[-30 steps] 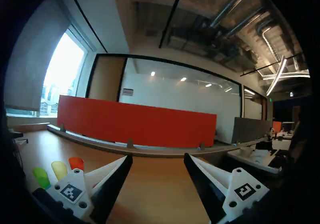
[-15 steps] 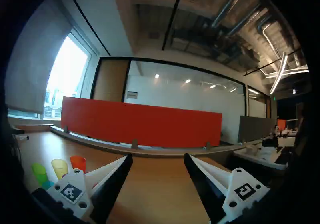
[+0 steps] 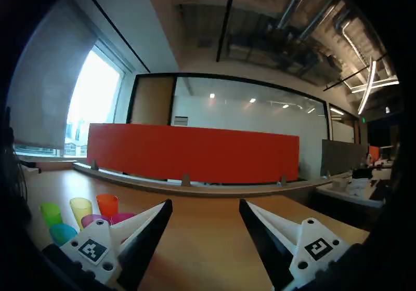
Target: Pour water
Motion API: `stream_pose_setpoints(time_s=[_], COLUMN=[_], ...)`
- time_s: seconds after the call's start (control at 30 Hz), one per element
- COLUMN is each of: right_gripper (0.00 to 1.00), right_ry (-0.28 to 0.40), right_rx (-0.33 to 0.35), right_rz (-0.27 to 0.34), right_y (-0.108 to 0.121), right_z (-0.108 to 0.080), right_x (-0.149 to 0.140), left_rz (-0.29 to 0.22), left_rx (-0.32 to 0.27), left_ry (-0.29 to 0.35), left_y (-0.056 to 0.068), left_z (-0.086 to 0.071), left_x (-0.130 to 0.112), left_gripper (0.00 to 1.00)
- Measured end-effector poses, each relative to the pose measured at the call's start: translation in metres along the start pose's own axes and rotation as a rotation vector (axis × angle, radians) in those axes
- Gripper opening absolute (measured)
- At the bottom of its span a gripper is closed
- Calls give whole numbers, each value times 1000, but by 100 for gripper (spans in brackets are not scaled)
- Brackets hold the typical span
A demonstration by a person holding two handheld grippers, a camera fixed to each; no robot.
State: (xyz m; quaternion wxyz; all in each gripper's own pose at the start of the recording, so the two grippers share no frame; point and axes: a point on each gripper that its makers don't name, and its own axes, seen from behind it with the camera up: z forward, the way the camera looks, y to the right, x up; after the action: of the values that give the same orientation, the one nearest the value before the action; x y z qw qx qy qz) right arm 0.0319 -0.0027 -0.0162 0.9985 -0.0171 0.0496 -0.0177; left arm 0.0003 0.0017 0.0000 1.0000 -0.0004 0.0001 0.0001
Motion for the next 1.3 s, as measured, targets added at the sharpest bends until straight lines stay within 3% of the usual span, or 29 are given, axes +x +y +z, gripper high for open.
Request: stream_pose_setpoints(time_s=[0.67,1.3], right_gripper=[100,100], right_ry=[-58,-98], right_rx=[-2,-5], right_rz=[47,65], right_y=[7,10], right_z=[7,8], right_x=[-37,-46], left_rz=[0,0], left_rx=[0,0], left_ry=[0,0], left_y=[0,0], left_z=[0,0], left_x=[0,0], left_gripper=[93,93])
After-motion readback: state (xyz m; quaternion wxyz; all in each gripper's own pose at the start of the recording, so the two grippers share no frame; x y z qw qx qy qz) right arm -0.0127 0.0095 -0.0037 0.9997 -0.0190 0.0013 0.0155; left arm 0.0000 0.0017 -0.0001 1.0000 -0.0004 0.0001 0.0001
